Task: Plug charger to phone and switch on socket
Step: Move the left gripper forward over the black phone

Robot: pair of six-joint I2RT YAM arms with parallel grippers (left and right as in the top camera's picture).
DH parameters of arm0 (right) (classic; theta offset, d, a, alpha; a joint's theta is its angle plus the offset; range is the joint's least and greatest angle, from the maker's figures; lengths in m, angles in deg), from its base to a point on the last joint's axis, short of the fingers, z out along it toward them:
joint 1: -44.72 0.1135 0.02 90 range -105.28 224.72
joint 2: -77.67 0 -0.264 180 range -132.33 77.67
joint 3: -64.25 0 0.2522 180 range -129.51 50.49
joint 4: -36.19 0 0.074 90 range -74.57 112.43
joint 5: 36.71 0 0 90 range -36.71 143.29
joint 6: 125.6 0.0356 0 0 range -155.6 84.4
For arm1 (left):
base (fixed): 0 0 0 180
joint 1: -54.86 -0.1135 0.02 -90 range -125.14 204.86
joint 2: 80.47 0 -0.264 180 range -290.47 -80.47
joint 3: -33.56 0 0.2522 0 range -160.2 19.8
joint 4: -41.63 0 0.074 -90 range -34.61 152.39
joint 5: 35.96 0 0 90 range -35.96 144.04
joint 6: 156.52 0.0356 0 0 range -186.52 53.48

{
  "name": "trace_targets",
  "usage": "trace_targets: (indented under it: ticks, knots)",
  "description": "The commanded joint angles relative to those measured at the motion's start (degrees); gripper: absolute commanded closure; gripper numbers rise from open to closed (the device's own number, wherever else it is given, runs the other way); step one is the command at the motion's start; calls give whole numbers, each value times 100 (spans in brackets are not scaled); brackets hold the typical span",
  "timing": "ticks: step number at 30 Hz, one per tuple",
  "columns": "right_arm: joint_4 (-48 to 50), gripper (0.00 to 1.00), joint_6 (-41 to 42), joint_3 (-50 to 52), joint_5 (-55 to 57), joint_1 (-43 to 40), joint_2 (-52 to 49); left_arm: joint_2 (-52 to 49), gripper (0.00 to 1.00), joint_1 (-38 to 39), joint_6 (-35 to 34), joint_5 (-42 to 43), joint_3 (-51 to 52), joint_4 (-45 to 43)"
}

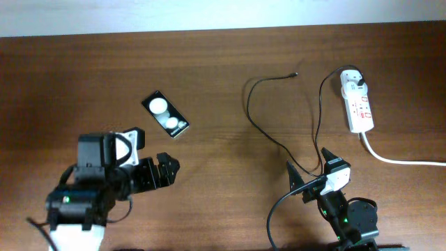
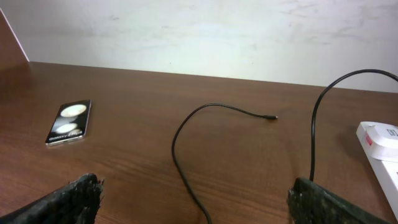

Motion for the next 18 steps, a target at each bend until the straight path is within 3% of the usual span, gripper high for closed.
trace_targets:
  ticks: [1,6,14,18]
  knots:
    - [-31,1,-42,28,-50,-39,22,-496,1,116,-146,-319,-461,63]
    - [-31,1,-42,28,-50,-39,22,-1117,1,1241,-1123,-2236,-1644,601]
    - [-31,1,-42,28,-50,-39,22,-2638,1,1735,-1434,-3195,-3327,1495]
    - [-31,1,-42,28,-50,-39,22,-2791,1,1729,-1921,-3646,-3414,1325]
